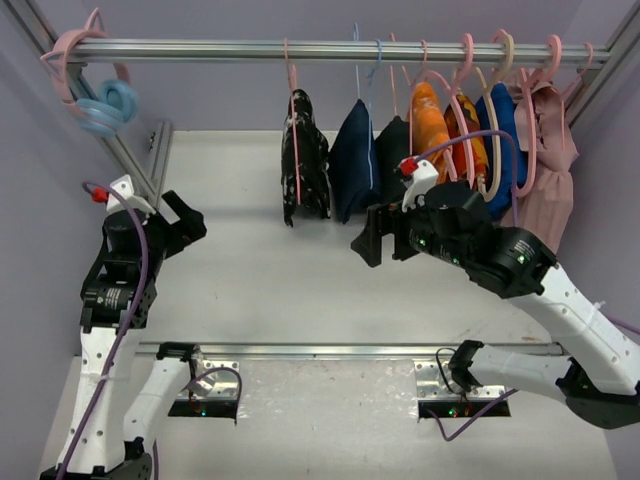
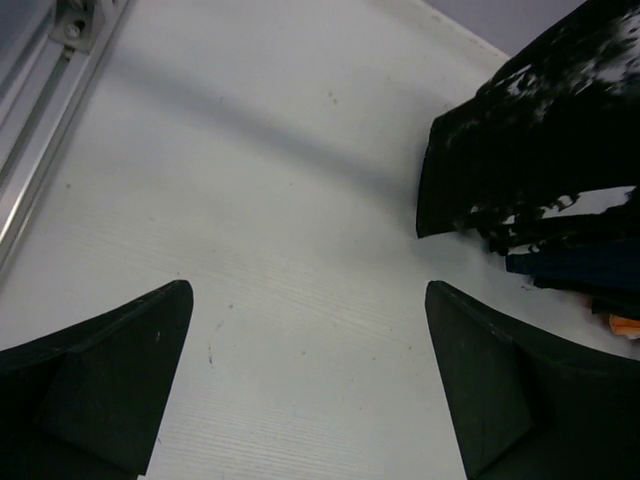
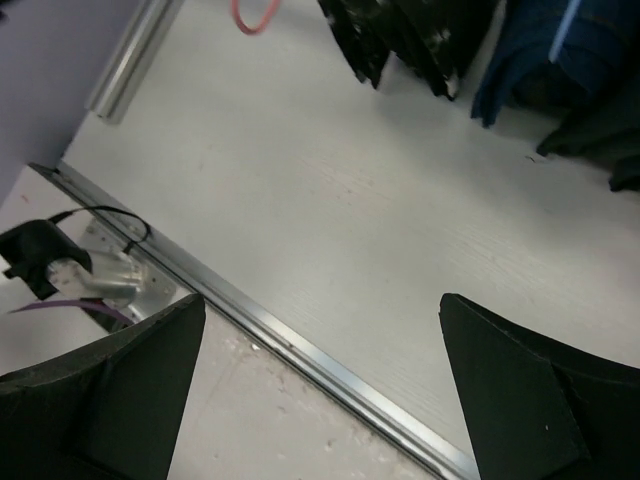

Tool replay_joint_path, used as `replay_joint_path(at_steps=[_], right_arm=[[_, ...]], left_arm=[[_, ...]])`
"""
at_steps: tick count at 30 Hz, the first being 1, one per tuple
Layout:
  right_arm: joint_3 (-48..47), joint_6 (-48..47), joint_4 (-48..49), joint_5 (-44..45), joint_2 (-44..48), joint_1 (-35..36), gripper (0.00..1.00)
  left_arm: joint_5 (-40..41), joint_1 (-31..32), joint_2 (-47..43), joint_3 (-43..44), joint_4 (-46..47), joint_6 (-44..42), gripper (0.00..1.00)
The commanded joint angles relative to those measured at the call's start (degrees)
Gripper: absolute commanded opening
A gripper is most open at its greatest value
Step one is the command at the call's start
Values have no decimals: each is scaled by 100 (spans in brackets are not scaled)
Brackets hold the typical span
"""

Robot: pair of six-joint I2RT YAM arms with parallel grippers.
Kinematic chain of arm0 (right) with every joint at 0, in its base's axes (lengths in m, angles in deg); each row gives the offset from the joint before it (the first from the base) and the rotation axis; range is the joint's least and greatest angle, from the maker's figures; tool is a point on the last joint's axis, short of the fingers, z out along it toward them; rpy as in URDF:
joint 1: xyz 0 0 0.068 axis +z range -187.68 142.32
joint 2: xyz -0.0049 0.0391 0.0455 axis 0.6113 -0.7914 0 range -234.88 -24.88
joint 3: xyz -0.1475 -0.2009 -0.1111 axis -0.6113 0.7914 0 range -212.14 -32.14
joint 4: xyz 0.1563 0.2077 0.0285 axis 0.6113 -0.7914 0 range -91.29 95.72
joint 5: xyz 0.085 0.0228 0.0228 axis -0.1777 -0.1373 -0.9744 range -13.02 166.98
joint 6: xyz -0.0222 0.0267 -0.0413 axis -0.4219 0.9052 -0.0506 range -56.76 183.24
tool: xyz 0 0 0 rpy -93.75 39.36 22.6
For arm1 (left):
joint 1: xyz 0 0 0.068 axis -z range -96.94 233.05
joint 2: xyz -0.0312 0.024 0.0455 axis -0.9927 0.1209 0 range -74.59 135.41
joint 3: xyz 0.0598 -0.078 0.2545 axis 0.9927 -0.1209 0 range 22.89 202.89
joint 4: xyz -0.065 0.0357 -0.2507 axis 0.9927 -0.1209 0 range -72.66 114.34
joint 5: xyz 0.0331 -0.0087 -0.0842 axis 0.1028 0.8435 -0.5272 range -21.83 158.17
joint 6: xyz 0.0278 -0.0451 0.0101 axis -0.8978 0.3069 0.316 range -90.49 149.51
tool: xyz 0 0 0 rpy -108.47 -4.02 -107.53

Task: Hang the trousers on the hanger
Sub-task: Reset both arms

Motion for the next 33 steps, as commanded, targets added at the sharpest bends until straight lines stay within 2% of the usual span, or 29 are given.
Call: replay_joint_path(at_steps=[1,9,16,23,29,33], right_arm=[[509,-142,-680,1108,699,52,99],[1562,-347,-874,2337,1924,55,99],[2342,-121,-971,3004,2450,52,99],[2396,-53,-1412,3438,2958,52,99],[2472,-6,-1609,3501,3153,61,99],[2590,33,-1651,3572,3203,59,99]], left_arm=[[350,-23,-457,538,-52,-264,100],[164,-23,-591,437,56,-422,100],[293,-23,-718,461,71,-511,100],[339,-23,-1039,-66,432,-637,100],[78,-23,-1416,-786,1118,-638,100],[50,-23,-1465,-895,1253,-623,100]])
